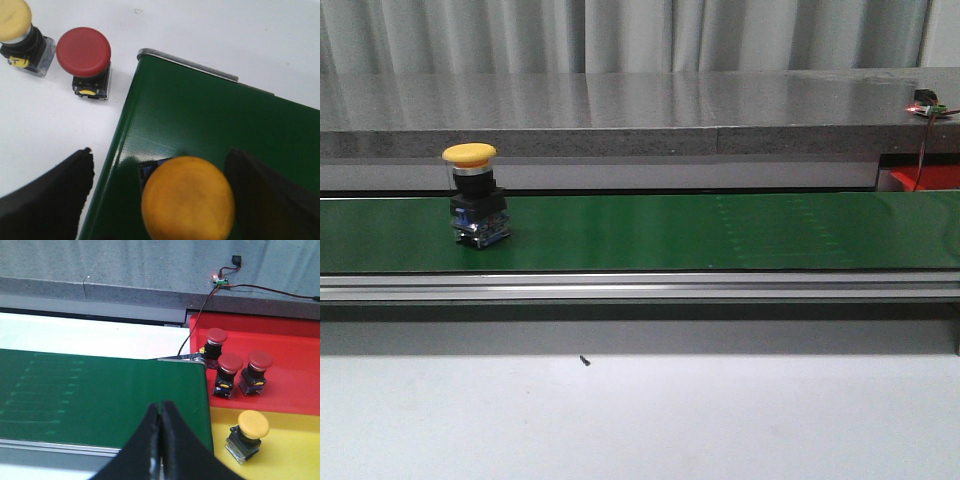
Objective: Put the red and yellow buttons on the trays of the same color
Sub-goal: 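Grasp a second yellow button with the left gripper and lift it, then lower the yellow button onto the belt's start and open the left gripper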
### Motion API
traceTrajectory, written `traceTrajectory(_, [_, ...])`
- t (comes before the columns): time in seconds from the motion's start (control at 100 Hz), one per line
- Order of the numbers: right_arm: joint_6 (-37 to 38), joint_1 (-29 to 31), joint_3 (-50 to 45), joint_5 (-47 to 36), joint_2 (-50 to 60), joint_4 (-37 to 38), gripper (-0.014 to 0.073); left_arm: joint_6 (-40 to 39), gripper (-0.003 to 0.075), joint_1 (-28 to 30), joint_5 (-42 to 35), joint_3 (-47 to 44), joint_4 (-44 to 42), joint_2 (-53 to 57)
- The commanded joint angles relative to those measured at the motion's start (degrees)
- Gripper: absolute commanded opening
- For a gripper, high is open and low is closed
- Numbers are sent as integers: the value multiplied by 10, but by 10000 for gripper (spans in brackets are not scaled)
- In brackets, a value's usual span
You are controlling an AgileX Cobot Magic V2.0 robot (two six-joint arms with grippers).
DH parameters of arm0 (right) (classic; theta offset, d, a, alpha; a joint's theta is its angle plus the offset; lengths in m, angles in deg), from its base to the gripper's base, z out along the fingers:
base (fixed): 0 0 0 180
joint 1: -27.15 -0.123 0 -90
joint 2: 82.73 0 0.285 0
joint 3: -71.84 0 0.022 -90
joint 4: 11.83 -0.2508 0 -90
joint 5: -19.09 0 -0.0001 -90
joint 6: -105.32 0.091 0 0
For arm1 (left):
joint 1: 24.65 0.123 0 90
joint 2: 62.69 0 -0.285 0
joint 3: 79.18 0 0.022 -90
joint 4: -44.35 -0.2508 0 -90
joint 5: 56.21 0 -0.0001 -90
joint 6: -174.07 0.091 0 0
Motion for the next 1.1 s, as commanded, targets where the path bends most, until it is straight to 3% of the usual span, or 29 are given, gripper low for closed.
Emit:
traceTrajectory(0.0, [-6, 1, 15, -42, 0, -6, -121, 3, 547, -4, -16, 14, 14, 41])
traceTrajectory(0.29, [-6, 1, 15, -42, 0, -6, -121, 19, 543, -35, 8, -7, 15, 122])
traceTrajectory(0.38, [-6, 1, 15, -42, 0, -6, -121, 19, 498, -53, 7, -29, 15, 155])
traceTrajectory(0.48, [-6, 1, 15, -42, 0, -6, -121, 19, 376, -73, 7, -58, 15, 190])
traceTrajectory(0.69, [-6, 1, 15, -42, 0, -6, -121, 34, -22, -121, 7, -123, 15, 265])
traceTrajectory(1.09, [-6, 1, 15, -42, 0, -6, -121, 34, -20, -182, 8, -224, 18, 396])
